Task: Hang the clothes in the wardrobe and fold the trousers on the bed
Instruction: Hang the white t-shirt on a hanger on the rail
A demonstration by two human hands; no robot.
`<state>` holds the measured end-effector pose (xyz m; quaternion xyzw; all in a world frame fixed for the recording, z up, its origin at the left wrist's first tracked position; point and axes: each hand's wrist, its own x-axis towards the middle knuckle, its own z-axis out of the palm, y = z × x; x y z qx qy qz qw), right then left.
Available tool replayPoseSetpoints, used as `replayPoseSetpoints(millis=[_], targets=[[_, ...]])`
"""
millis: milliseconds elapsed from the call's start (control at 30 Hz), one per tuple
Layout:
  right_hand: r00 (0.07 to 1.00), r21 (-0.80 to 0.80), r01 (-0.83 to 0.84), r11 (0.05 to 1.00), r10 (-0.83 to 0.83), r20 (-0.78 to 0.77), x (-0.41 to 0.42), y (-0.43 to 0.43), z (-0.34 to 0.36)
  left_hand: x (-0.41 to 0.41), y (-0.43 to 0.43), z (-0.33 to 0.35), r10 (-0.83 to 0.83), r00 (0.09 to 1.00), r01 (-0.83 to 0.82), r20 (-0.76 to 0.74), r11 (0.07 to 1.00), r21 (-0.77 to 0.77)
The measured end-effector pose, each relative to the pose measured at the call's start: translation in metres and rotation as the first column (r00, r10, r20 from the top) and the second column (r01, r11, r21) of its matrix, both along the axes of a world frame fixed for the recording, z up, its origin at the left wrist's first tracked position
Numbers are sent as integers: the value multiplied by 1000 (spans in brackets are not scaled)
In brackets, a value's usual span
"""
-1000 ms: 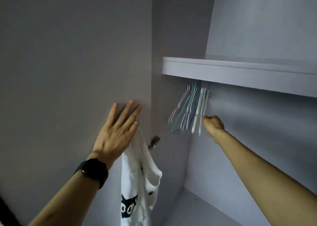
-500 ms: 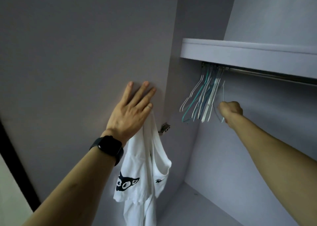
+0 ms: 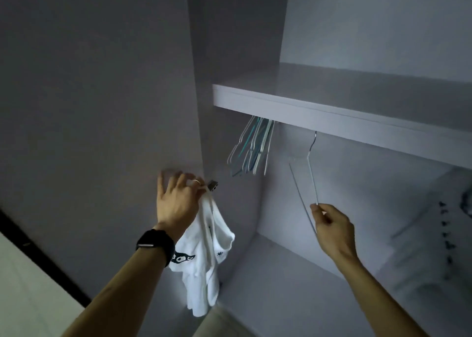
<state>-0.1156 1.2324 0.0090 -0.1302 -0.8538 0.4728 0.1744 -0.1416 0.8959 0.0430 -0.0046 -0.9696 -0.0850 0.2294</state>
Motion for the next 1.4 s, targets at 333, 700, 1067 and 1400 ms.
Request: replayPoseSetpoints(millis=[333, 700, 1067, 1400], targets=[[962, -459, -193, 867, 260, 87, 170, 20, -29, 77, 89, -26, -525, 807, 326, 270, 777, 538], [940, -799, -210, 563, 342, -7, 215, 20, -56, 64, 93, -70, -779, 503, 555, 374, 623, 551], [958, -589, 74, 805, 107, 267, 204, 16, -30, 51, 130, -63, -826, 465, 810, 318, 542, 224], [958, -827, 204, 524, 66, 278, 130, 53, 29, 56, 145, -52, -889, 387, 919, 244, 394, -19]])
